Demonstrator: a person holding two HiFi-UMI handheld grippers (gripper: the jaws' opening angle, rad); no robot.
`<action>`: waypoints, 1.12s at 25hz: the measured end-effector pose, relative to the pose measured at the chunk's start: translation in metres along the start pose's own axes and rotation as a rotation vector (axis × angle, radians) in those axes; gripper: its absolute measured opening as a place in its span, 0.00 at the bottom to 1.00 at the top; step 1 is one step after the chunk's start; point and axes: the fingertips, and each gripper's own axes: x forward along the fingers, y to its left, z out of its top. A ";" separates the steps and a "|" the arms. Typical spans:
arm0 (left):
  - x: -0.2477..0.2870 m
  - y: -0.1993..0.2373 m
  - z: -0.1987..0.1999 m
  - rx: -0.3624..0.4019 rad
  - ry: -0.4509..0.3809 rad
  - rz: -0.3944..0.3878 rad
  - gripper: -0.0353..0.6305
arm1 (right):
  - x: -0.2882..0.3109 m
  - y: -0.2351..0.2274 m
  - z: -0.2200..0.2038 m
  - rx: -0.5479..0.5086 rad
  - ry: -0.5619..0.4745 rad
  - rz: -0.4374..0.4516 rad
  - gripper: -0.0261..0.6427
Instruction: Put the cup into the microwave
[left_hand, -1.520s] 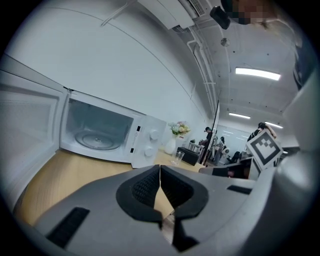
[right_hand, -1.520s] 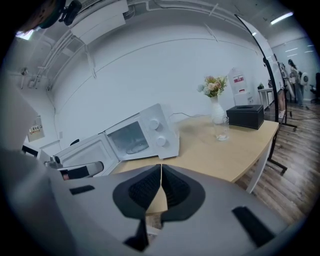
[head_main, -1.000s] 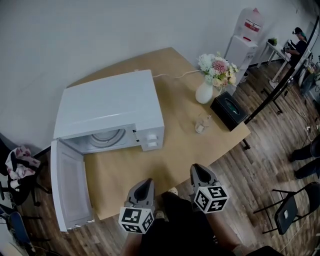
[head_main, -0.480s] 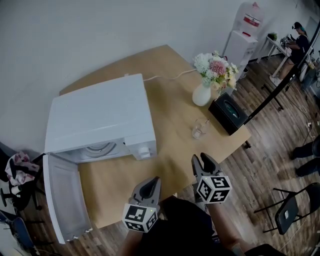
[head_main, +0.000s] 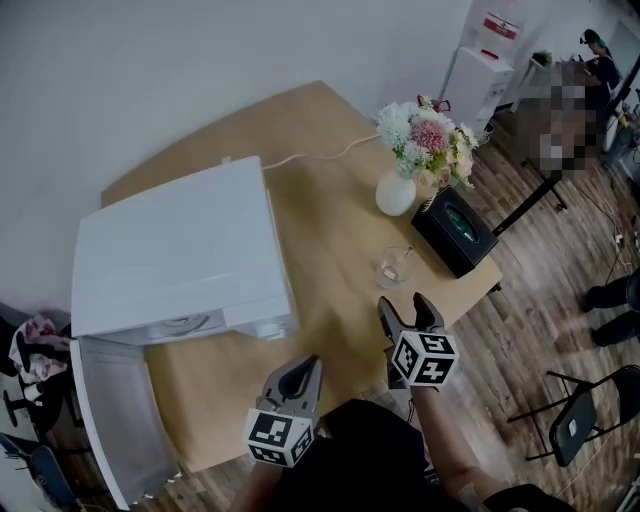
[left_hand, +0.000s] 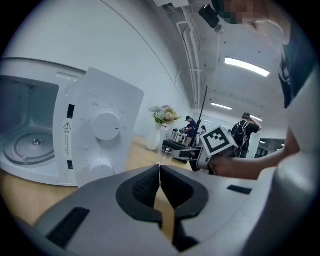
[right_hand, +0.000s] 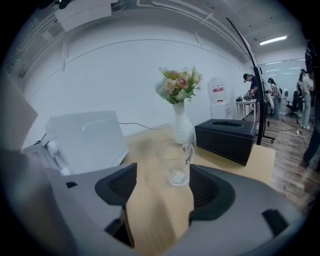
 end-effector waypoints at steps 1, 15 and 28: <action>0.004 0.000 -0.001 0.000 0.006 -0.001 0.06 | 0.006 -0.004 -0.001 0.004 0.005 -0.003 0.47; 0.038 0.008 -0.004 -0.003 0.038 0.026 0.06 | 0.080 -0.030 -0.012 -0.071 0.011 -0.013 0.55; 0.049 0.007 -0.001 -0.017 0.041 0.040 0.06 | 0.102 -0.033 0.008 -0.144 -0.122 -0.050 0.55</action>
